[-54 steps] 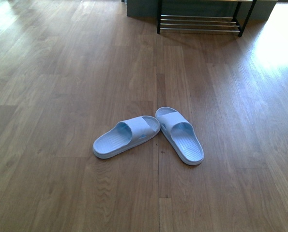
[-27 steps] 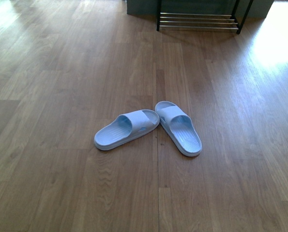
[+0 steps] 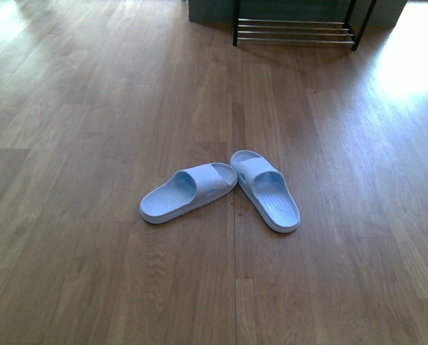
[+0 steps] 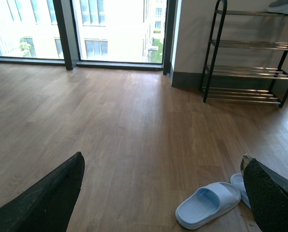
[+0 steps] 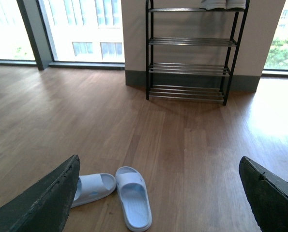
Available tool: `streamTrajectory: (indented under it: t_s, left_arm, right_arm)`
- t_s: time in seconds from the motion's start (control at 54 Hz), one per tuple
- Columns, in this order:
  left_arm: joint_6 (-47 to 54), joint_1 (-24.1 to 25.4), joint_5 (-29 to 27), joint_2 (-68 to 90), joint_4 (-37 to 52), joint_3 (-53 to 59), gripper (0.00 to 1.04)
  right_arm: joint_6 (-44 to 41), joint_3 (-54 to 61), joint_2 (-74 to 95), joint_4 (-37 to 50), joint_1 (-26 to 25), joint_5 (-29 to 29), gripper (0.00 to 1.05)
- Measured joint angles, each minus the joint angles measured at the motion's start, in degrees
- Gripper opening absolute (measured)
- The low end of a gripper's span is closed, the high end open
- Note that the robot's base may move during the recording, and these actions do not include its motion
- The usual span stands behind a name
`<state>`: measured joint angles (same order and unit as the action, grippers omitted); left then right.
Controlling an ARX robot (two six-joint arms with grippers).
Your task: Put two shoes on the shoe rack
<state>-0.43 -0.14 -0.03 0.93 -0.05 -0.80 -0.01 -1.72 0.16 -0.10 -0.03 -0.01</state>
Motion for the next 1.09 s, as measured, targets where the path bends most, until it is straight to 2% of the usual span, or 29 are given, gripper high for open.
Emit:
streamTrajectory:
  t_s: [1.092]
  left_arm:
    - [0.00,0.00,0.00,0.00,0.00,0.00,0.95]
  right_arm:
    - [0.00,0.00,-0.02,0.00,0.00,0.00,0.95]
